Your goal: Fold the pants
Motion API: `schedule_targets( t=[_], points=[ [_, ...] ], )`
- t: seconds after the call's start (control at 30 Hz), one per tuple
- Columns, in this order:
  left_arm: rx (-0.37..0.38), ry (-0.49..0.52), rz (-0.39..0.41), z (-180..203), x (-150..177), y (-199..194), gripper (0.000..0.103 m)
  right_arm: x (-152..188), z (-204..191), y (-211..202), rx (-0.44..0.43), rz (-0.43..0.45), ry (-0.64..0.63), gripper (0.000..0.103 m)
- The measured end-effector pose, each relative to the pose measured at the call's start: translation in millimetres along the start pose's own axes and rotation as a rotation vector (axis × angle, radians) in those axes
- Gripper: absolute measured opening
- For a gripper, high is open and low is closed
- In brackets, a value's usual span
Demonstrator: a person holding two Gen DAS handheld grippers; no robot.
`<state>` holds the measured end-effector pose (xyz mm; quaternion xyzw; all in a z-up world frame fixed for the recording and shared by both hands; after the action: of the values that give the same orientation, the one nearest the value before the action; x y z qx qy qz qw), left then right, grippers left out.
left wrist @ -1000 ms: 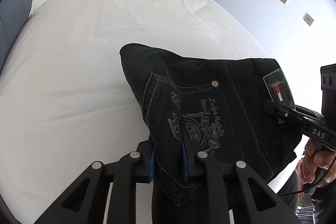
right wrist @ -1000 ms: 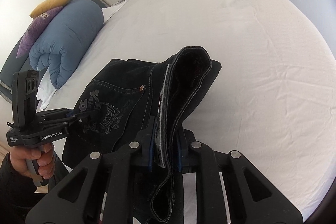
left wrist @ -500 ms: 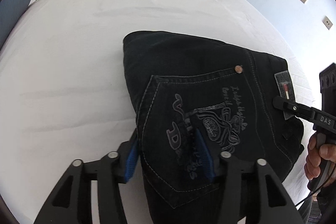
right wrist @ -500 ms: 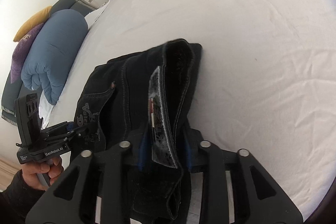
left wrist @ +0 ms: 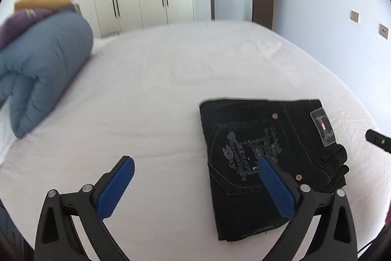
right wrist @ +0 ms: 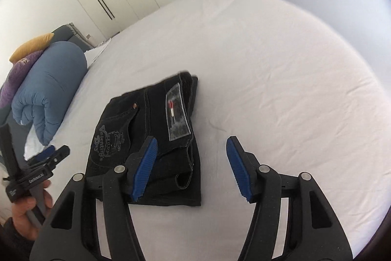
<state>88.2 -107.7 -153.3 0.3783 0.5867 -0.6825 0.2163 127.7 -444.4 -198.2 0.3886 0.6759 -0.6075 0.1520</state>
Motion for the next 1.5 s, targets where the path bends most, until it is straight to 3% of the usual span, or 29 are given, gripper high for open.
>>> schedule_targets(
  t=[0.07,0.13,0.2,0.27,0.3,0.37,0.43,0.5,0.6,0.7,0.93,1.5],
  points=[
    [-0.072,0.026,0.140,4.9,-14.5,-54.9,0.103,-9.5,-11.9,-40.5,0.050,0.123,-0.039,0.068],
    [-0.136,0.043,0.272,15.7,-30.1,-103.3,0.103,-23.2,-28.4,-92.0,0.097,0.286,-0.073,0.087],
    [-0.172,0.059,0.362,18.2,-60.3,-129.3,0.103,-33.8,-42.5,-141.5,0.121,0.459,-0.108,0.098],
    [-0.117,0.059,0.395,19.7,-97.7,-142.8,0.103,-42.1,-57.4,-188.1,0.147,0.616,-0.146,0.103],
    [-0.083,0.055,0.391,19.8,-97.1,-155.0,0.103,-45.1,-64.1,-207.8,0.150,0.670,-0.165,0.103],
    [-0.033,0.049,0.337,28.2,-100.1,-158.1,0.103,-47.9,-78.2,-234.5,0.135,0.710,-0.194,0.103],
    [-0.008,0.056,0.277,38.3,-101.3,-163.0,0.103,-48.6,-88.4,-252.4,0.150,0.703,-0.207,0.103],
    [-0.063,0.065,0.228,30.7,-98.0,-174.9,0.103,-48.6,-90.0,-264.4,0.162,0.683,-0.214,0.103],
    [-0.039,0.061,0.169,27.6,-94.5,-184.4,0.103,-31.4,-97.9,-271.6,0.138,0.556,-0.215,0.103],
    [-0.003,-0.004,0.112,23.4,-88.9,-184.5,0.103,-15.9,-96.8,-272.0,0.146,0.430,-0.201,0.103],
    [0.040,-0.108,0.014,33.1,-54.0,-166.7,0.103,9.8,-84.9,-290.4,0.132,0.282,-0.085,0.103],
    [0.033,-0.131,-0.056,35.4,-27.4,-149.5,0.103,32.2,-103.0,-245.0,0.157,0.150,-0.146,0.103]
  ],
)
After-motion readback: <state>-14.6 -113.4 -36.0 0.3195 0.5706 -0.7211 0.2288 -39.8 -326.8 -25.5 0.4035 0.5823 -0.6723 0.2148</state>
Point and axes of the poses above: each gripper's, at about its wrist camera, not at the fingertips, and y roughly the way its jaws point, z to its right, x to its underside, the point moved 8 cm from there along y, roughly the way its jaws point, and after that the axes turned 10 degrees about x, right-handed, at the moved point
